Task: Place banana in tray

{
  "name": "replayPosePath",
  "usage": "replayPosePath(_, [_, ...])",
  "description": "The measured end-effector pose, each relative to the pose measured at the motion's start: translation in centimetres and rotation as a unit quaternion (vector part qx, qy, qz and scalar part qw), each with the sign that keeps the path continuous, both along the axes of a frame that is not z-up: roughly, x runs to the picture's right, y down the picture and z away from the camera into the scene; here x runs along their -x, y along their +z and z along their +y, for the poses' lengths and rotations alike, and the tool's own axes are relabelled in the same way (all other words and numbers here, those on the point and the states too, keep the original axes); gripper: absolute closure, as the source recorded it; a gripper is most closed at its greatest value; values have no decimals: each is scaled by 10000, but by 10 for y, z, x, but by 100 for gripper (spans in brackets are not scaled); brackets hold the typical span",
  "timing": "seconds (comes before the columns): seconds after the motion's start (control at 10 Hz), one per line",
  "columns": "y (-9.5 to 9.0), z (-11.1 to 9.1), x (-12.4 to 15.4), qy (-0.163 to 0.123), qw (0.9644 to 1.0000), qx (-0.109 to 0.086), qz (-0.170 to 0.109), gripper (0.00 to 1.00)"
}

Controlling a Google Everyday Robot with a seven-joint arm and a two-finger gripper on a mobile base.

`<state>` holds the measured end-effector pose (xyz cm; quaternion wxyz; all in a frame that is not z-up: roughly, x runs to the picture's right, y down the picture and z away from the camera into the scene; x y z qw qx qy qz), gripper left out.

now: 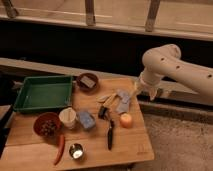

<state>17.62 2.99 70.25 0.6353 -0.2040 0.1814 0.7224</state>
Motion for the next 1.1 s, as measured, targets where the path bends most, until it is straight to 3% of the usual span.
replayPosePath(0.4, [12,-22,106,-506,9971,-329,-453,34])
replayPosePath(0.6, [12,-28,145,-517,9957,-436,-641,34])
replayPosePath(1.0, [12,-27,142,-510,9959,-430,-612,34])
replayPosePath(1.1, [16,-25,139,-397,9967,-370,-598,34])
